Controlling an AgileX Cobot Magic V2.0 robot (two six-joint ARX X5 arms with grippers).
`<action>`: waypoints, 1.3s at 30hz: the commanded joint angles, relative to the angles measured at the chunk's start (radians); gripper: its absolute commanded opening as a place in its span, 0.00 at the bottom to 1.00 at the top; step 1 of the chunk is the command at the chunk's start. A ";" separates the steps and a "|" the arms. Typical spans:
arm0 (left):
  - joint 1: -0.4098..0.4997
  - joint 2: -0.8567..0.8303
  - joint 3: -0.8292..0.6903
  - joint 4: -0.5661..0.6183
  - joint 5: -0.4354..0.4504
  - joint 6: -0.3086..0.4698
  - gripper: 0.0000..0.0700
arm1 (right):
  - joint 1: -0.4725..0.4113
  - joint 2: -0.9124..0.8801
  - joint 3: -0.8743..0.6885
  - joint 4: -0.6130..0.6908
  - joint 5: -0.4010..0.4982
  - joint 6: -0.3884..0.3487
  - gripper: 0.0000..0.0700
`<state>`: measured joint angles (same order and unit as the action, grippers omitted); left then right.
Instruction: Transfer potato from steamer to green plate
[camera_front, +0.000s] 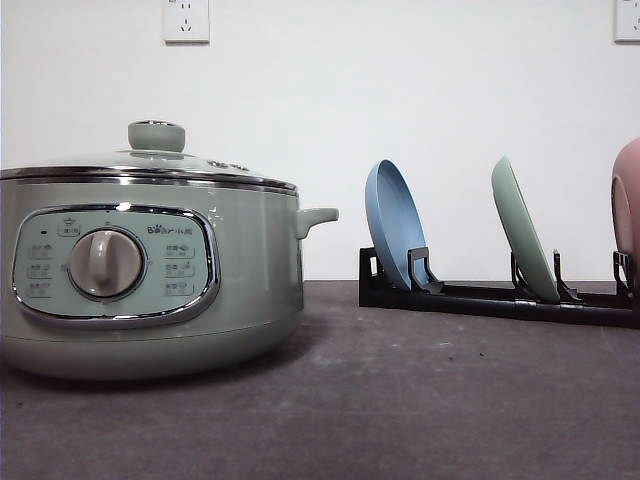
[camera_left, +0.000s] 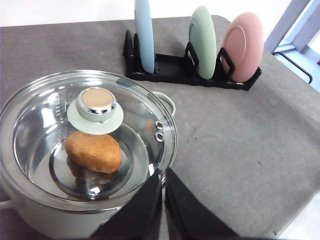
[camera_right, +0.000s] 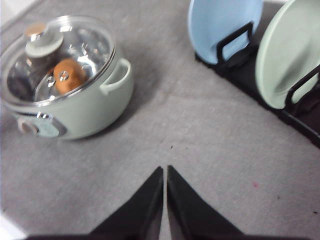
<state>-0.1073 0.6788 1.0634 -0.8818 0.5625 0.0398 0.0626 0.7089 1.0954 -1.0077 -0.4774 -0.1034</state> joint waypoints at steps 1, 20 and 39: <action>-0.003 0.007 0.024 0.014 0.006 0.020 0.00 | 0.005 0.002 0.020 0.008 -0.004 -0.020 0.00; -0.003 0.007 0.024 0.014 0.006 0.003 0.80 | 0.005 0.002 0.020 0.020 0.007 -0.003 0.75; -0.003 0.006 0.024 0.012 0.006 -0.007 0.80 | 0.005 0.132 0.066 0.215 0.042 0.258 0.75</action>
<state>-0.1081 0.6800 1.0634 -0.8803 0.5640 0.0353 0.0654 0.8158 1.1371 -0.8112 -0.4397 0.1048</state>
